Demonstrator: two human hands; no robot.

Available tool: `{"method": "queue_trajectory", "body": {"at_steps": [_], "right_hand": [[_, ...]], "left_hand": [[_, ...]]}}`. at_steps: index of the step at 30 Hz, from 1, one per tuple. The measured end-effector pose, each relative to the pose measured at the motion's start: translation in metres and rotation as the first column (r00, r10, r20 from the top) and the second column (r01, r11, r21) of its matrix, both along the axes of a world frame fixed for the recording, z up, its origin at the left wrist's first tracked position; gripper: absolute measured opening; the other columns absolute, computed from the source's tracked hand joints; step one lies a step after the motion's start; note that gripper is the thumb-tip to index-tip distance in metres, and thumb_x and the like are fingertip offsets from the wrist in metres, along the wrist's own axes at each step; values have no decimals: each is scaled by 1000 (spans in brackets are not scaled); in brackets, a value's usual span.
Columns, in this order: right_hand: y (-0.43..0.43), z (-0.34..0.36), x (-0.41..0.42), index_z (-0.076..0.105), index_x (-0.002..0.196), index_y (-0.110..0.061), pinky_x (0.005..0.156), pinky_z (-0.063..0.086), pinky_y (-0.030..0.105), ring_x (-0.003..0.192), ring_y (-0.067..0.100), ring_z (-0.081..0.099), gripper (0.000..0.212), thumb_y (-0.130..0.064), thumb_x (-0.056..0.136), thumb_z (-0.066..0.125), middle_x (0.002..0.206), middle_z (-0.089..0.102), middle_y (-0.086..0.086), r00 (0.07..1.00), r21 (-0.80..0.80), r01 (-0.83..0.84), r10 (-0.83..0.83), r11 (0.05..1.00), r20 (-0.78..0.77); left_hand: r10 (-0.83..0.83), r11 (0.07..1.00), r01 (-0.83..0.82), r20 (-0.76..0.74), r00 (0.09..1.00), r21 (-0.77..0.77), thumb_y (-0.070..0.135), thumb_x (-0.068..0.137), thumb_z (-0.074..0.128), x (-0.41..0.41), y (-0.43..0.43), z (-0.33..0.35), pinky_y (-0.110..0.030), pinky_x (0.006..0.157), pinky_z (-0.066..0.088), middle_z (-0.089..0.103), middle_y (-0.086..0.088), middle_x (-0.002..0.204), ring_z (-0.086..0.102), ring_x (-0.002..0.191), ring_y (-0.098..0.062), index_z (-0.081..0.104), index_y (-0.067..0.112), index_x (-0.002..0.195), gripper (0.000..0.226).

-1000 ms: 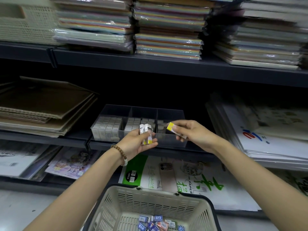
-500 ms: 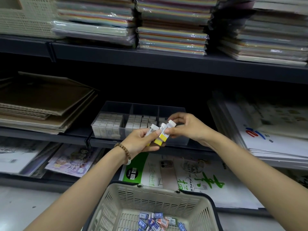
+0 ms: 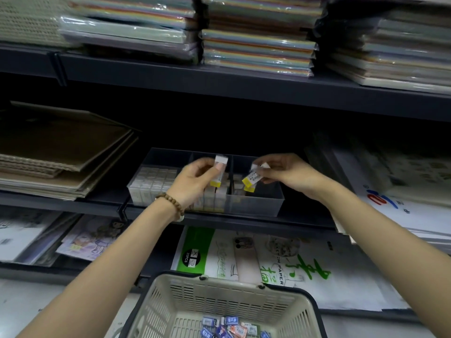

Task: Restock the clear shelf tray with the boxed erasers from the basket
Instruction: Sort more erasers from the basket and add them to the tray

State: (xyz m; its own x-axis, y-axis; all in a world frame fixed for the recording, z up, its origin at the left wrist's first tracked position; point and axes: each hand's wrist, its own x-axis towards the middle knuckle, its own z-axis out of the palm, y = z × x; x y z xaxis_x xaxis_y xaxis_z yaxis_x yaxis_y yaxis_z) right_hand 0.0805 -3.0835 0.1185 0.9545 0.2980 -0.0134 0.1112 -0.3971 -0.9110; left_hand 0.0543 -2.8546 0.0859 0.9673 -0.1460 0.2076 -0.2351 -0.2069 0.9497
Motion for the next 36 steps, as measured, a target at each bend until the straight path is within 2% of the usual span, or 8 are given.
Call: {"method": "queue_trajectory", "body": {"at_steps": [2,8,17,23,26,29,33,36], "right_hand": [[4,-6,6,65,101,-16,70,54,14,81,4,66,16,-9,87,64,101,66,3,999,-65,-33,34,997,6],[16,-21,15,61,116,-5,75,55,20,93,18,64,33,-8,83,67,114,63,12,999,-193,-21,28,981,31],[5,-26,15,59,125,-10,89,51,18,100,9,67,38,-21,89,62,116,67,4,977,-56,-129,117,990,-180],[8,-35,8,62,121,-18,97,45,20,111,8,59,45,-34,80,72,117,65,-4,995,-184,-17,-2,983,-100],[14,-37,5,58,125,-13,97,43,20,113,11,56,49,-31,81,71,123,61,0,996,-255,-3,-19,967,-83],[14,-34,5,57,123,-8,90,50,18,103,13,63,46,-25,82,70,118,64,9,980,-122,41,-63,992,-190],[14,-29,9,59,114,-7,90,52,24,96,15,67,39,-29,83,69,116,65,12,948,-126,91,-124,988,-294],[16,-29,11,62,119,-7,105,43,32,114,20,59,49,-36,80,70,124,62,11,943,-238,50,-125,970,-308]], "left_hand": [[4,999,-7,83,997,44,20,92,55,10,-2,1,-9,68,46,59,5,84,57,72,8,61,19,102,11],[-84,970,59,99,992,236,22,85,67,27,-18,-6,-21,75,55,67,1,88,64,81,-2,56,23,103,22],[-96,895,8,176,980,445,30,76,75,28,-22,-21,-3,70,44,66,13,88,60,80,6,70,21,96,22],[-22,873,-83,209,978,480,34,72,78,23,-21,-24,7,65,36,61,21,82,51,71,18,72,22,96,28],[-47,853,-68,205,978,518,39,74,74,22,-17,-24,-7,80,44,68,13,96,59,88,2,71,23,102,32],[-60,828,-59,193,979,557,41,77,71,21,-13,-24,-28,91,48,67,7,107,59,102,-10,69,23,108,35],[-79,822,-65,226,971,566,39,79,70,21,-11,-26,-31,92,47,60,5,109,56,104,-12,68,22,110,35],[-78,791,-71,216,973,607,45,80,67,24,-10,-28,-31,100,43,57,4,125,51,117,-14,62,22,121,46]]}}
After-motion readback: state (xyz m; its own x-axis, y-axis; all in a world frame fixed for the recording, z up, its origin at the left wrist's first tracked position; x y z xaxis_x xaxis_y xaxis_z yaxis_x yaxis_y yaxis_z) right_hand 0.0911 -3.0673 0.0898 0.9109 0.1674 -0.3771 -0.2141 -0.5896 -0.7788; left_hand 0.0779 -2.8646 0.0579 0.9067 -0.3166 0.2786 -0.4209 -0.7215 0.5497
